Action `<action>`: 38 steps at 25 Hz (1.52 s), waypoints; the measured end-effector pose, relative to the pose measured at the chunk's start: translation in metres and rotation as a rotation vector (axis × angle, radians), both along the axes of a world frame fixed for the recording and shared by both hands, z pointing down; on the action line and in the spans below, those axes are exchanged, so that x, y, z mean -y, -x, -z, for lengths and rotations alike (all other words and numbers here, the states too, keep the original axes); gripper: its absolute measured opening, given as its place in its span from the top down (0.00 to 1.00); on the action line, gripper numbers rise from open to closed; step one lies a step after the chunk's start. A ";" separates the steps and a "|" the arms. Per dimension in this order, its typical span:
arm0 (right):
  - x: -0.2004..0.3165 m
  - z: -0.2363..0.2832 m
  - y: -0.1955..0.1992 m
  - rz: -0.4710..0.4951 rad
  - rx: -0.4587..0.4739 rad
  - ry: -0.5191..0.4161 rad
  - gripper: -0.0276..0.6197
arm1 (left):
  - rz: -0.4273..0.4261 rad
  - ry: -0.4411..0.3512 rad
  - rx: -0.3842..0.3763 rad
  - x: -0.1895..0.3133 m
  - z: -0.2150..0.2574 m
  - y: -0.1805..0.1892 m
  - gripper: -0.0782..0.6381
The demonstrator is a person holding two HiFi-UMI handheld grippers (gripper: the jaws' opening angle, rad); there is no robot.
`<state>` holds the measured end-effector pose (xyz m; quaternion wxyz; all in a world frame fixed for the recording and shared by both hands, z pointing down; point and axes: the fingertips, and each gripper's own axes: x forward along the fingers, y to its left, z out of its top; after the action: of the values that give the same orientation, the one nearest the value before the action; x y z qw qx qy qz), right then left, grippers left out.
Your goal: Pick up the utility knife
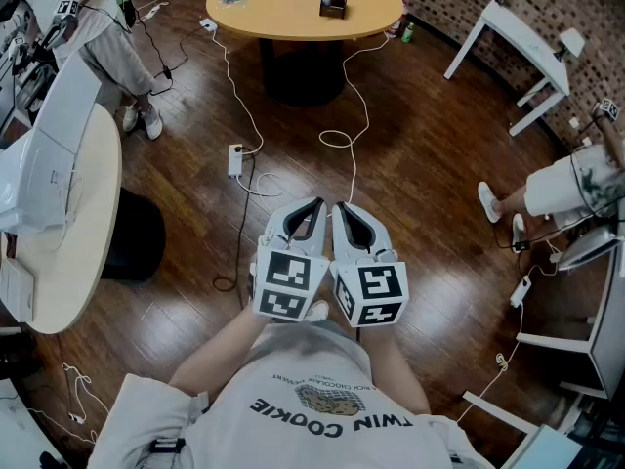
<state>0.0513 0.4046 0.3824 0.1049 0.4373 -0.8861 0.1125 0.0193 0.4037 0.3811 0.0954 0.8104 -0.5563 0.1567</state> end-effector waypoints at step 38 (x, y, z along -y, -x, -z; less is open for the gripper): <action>0.192 -0.011 0.050 -0.043 -0.032 0.026 0.95 | -0.059 0.022 -0.047 0.192 -0.010 0.046 0.88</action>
<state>0.0016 0.2127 0.3939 0.1221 0.4567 -0.8731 0.1192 -0.0264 0.2119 0.3913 0.1126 0.8289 -0.5280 0.1463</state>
